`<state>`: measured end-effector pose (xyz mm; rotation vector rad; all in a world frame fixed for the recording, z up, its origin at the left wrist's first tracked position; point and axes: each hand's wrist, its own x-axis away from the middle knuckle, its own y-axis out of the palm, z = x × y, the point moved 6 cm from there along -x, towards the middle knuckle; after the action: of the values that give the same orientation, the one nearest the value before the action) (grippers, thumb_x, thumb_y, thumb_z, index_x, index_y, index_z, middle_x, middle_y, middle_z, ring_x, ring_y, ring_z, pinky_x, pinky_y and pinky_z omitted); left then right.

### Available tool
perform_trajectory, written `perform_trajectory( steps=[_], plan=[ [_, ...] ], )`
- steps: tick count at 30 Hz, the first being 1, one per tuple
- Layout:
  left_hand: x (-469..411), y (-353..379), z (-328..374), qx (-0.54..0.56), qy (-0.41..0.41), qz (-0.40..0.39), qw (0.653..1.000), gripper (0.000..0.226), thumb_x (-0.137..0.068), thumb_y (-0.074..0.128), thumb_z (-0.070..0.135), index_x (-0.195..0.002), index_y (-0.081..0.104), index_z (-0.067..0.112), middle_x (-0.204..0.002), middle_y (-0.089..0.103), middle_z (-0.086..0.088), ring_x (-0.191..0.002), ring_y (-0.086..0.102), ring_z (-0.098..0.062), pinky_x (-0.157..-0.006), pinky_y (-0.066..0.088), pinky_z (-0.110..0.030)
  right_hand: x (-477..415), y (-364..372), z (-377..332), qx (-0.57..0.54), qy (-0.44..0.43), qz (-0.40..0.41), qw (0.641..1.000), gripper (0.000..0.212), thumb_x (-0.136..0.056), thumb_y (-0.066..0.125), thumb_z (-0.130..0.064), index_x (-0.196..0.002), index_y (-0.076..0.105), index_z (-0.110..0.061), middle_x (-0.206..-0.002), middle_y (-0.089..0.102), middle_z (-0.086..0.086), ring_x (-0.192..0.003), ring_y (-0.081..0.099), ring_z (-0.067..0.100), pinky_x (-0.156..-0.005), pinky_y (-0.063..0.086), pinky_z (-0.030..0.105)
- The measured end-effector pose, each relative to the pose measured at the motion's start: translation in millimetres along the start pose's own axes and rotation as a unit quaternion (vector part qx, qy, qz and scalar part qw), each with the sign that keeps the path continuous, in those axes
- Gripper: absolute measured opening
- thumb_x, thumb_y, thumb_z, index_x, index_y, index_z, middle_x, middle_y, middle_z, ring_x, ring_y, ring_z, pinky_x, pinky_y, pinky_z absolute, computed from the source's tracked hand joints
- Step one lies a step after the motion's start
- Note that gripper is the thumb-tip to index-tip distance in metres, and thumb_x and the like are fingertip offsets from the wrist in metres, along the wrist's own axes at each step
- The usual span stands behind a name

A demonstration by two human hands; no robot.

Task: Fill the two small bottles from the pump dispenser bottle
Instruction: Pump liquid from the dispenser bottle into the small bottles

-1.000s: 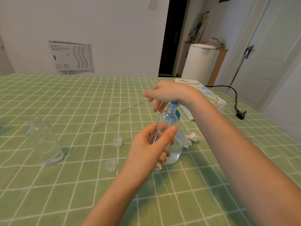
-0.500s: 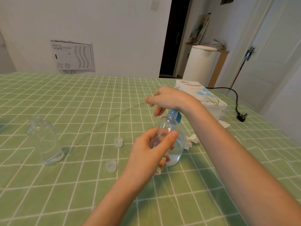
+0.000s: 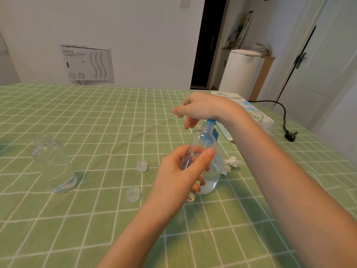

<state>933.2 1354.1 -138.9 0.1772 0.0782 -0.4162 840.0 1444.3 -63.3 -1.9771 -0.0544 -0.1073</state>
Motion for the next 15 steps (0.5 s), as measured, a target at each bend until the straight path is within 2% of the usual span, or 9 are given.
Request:
perform_trajectory(
  steps=[7, 15],
  plan=[
    [1, -1, -6, -0.010, -0.011, 0.004, 1.000, 0.043, -0.058, 0.063, 0.050, -0.090, 0.066, 0.020, -0.060, 0.064, 0.008, -0.047, 0.054, -0.005, -0.041, 0.042, -0.015, 1, 12, 6, -0.008, 0.014, -0.002, 1.000, 0.039, -0.093, 0.049, -0.039, -0.110, 0.060, -0.005, -0.089, 0.074, 0.006, -0.101, 0.067, 0.028, -0.095, 0.048, 0.040],
    [1, 0, -6, -0.005, -0.008, 0.006, 1.000, 0.046, -0.058, 0.063, 0.050, -0.089, 0.066, 0.016, -0.057, 0.061, 0.009, -0.046, 0.052, -0.004, -0.041, 0.041, -0.015, 1, 11, 5, -0.013, 0.005, 0.012, 1.000, 0.041, -0.094, 0.049, -0.037, -0.115, 0.058, -0.003, -0.088, 0.074, 0.005, -0.102, 0.066, 0.029, -0.094, 0.049, 0.040]
  ],
)
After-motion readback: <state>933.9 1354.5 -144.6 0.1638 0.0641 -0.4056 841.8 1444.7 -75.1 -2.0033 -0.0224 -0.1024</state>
